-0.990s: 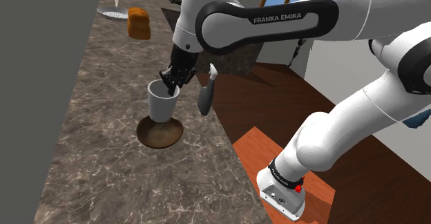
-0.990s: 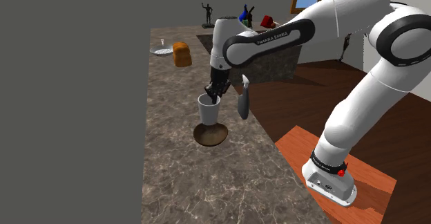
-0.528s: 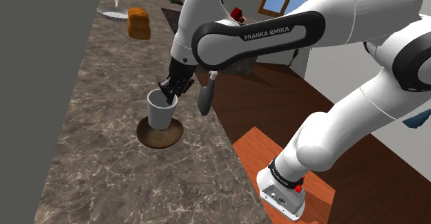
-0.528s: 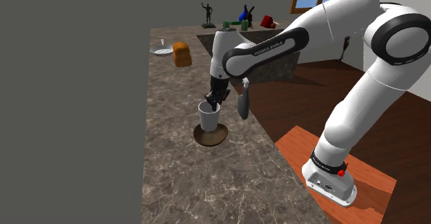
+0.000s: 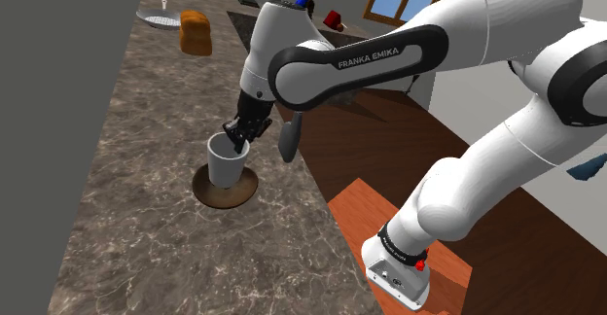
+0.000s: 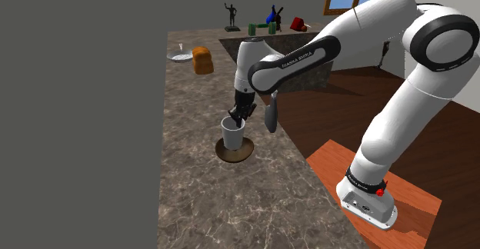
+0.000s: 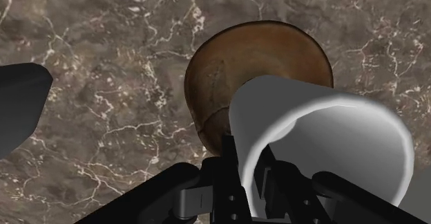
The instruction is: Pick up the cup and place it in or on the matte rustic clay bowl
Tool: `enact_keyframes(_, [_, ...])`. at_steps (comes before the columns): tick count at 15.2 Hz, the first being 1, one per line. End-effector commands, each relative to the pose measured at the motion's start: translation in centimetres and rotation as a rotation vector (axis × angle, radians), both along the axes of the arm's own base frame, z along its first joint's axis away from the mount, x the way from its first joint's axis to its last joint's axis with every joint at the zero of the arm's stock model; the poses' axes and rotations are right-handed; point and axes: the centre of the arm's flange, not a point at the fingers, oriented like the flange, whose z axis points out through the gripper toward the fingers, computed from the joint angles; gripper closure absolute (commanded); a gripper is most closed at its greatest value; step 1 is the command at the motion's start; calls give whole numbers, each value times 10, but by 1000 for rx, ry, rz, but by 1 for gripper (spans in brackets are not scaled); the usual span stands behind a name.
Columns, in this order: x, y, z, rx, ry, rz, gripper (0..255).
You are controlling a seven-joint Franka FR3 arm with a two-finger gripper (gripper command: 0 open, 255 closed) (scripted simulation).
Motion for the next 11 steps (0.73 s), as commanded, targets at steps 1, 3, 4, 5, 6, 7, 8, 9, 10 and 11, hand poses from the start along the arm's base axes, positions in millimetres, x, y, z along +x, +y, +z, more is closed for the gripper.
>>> enact_keyframes(1, [0,0,0,0,-1,0,255])
enact_keyframes(3, [0,0,0,0,-1,0,255])
enact_keyframes(4, [0,0,0,0,-1,0,0])
enact_keyframes(5, [0,0,0,0,-1,0,0])
enact_keyframes(6, [0,0,0,0,-1,0,0])
enact_keyframes(7, [0,0,0,0,-1,0,0])
enact_keyframes(8, [0,0,0,0,-1,0,0])
enact_keyframes(9, [0,0,0,0,-1,0,0])
enact_keyframes(10, [-1,-1,13,0,-1,0,0])
enact_keyframes(11, [-2,-3,26,0,-1,0,0])
